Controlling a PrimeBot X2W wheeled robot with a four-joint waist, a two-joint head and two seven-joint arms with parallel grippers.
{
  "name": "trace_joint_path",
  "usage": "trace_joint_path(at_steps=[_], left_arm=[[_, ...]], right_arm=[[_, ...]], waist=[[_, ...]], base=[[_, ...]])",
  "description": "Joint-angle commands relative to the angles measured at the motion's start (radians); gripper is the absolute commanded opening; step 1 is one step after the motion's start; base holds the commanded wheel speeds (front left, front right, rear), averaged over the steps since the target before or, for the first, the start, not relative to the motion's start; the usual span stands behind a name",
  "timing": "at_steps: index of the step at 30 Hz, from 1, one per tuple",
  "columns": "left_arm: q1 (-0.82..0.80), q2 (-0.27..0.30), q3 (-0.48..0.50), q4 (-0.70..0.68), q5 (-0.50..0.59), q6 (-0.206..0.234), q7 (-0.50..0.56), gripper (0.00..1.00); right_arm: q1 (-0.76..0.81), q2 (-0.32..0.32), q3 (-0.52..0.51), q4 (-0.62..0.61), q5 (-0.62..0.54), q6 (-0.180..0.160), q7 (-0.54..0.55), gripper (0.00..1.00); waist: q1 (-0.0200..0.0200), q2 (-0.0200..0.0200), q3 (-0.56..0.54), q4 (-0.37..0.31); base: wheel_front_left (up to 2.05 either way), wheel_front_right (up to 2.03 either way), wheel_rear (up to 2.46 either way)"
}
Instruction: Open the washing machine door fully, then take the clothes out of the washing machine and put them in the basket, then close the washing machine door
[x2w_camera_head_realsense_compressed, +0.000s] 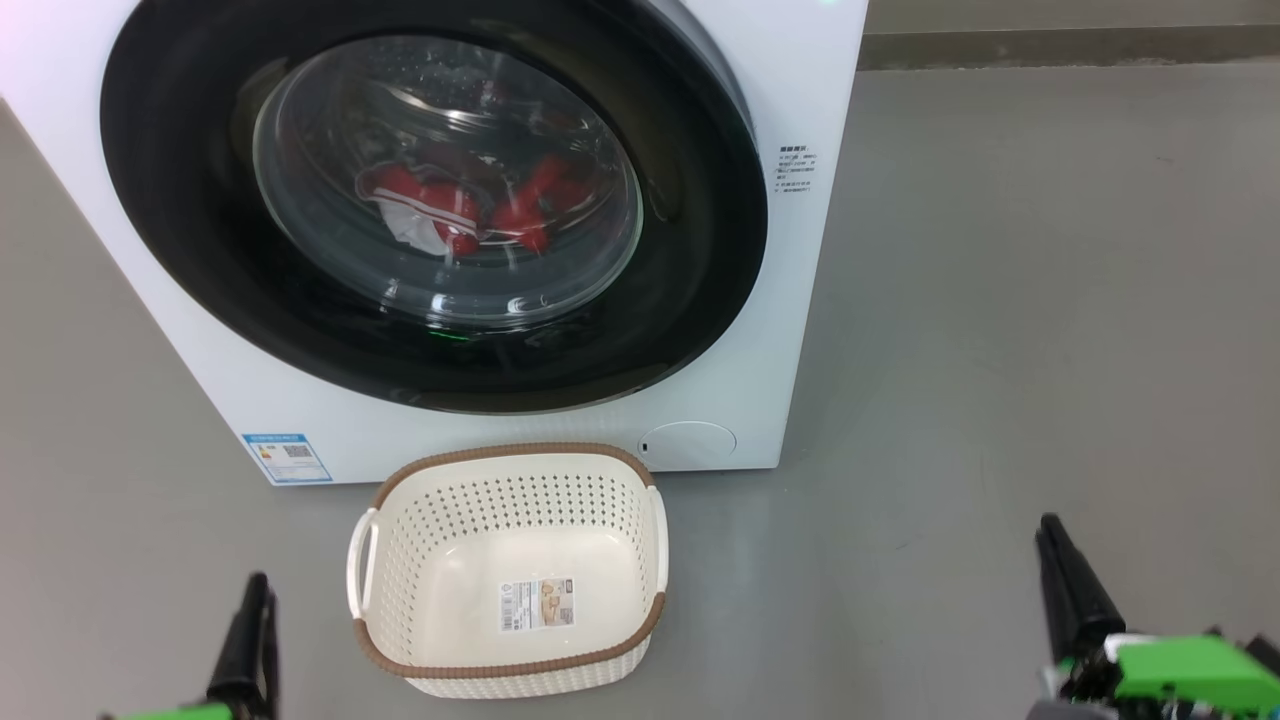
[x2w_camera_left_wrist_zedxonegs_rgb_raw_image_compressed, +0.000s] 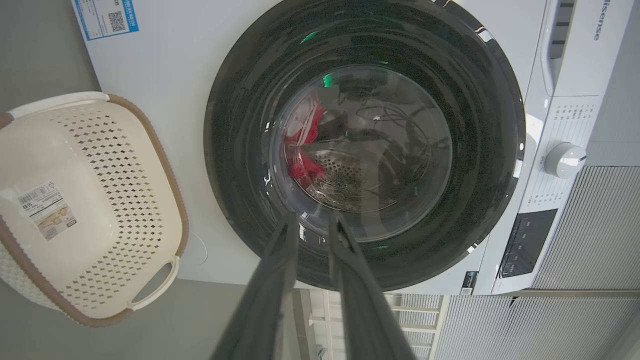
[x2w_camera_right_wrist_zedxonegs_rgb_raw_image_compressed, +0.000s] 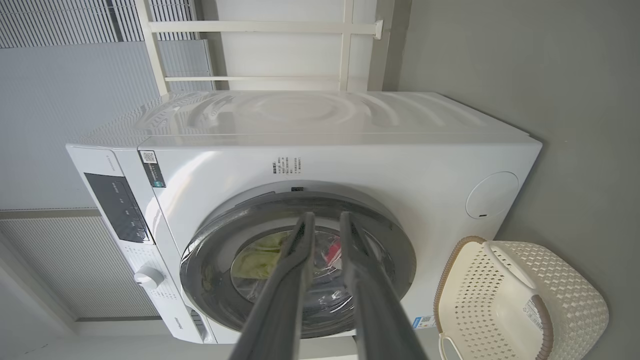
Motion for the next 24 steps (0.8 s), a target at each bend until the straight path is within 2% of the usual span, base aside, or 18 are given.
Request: trace_joint_path(at_steps=[1, 8, 13, 24], left_arm=[[0.007, -0.003, -0.002, 0.005, 0.001, 0.000, -0.001, 1.00], [0.017, -0.002, -0.016, -0.022, 0.016, 0.001, -0.022, 1.00], [0.024, -0.001, -0.024, -0.040, 0.029, 0.004, -0.034, 1.00], [0.033, 0.002, -0.042, -0.082, 0.128, 0.019, -0.067, 1.00]], right_arm=[[0.006, 0.002, 0.001, 0.006, 0.000, 0.000, -0.001, 1.00], [0.018, 0.001, 0.019, -0.017, -0.007, 0.000, -0.022, 1.00], [0.025, 0.001, 0.027, -0.030, -0.017, 0.000, -0.034, 1.00], [0.037, 0.000, 0.047, -0.058, -0.091, 0.000, -0.066, 1.00]], waist=[[0.0000, -0.0001, 0.000, 0.000], [0.0022, -0.0001, -0.002, 0.000], [0.0002, -0.0001, 0.000, 0.001], [0.0001, -0.0001, 0.003, 0.001]], base=[[0.00, 0.00, 0.00], [0.00, 0.00, 0.00], [0.00, 0.00, 0.00], [0.00, 0.00, 0.00]])
